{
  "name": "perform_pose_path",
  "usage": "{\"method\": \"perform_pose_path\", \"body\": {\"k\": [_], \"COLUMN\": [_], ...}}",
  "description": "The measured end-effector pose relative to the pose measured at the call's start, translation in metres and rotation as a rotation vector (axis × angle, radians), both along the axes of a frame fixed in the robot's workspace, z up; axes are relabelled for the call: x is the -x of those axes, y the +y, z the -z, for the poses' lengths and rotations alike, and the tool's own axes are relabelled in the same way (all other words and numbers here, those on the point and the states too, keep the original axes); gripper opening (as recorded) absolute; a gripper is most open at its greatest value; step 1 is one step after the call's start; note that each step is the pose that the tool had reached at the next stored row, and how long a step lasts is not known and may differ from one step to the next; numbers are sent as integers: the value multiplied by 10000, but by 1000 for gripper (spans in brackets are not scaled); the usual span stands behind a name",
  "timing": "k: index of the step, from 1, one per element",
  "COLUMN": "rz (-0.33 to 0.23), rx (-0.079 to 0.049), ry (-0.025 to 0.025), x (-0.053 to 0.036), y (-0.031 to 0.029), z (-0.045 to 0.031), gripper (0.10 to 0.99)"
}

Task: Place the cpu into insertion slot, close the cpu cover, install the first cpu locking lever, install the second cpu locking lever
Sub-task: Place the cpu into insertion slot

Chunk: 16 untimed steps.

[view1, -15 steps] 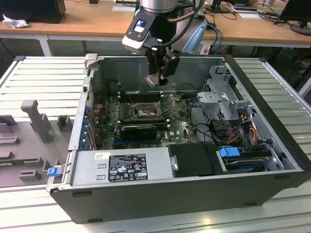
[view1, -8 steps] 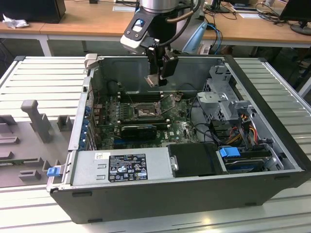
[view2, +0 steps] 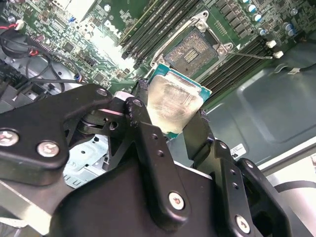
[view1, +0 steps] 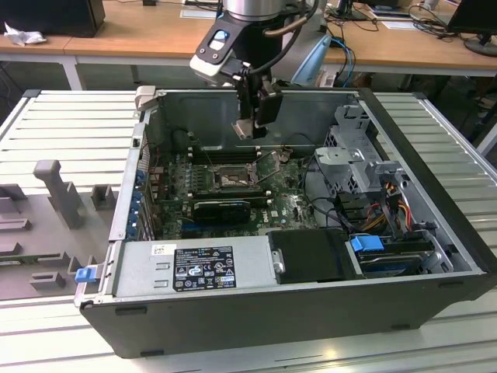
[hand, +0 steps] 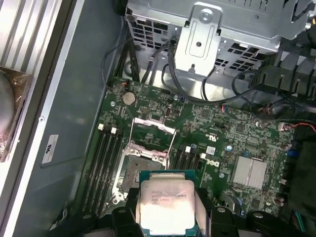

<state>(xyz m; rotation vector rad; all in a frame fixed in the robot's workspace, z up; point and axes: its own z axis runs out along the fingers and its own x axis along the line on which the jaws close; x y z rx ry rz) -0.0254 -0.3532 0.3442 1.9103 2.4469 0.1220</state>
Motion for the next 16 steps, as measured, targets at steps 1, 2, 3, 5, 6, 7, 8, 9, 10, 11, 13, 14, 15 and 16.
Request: {"method": "perform_pose_path", "body": {"k": [1, 2, 3, 5, 6, 7, 8, 9, 10, 11, 13, 14, 15, 16], "rz": [117, 278, 414, 626, 733, 819, 972, 1078, 1161, 1286, 1438, 1509, 1594, 1662], "rx": [0, 0, 0, 0, 0, 0, 0, 0, 0, 0, 1, 0, 0, 0], "ry": [0, 0, 0, 0, 0, 0, 0, 0, 0, 0, 0, 0, 0, 0], "x": [0, 0, 0, 0, 0, 0, 0, 0, 0, 0, 0, 0, 0, 0], "y": [0, 0, 0, 0, 0, 0, 0, 0, 0, 0, 0, 0, 0, 0], "z": [0, 1, 2, 3, 3, 4, 5, 5, 5, 6, 6, 6, 7, 7], "gripper": [529, 529, 529, 529, 529, 529, 529, 529, 529, 529, 529, 529, 529, 529]}}
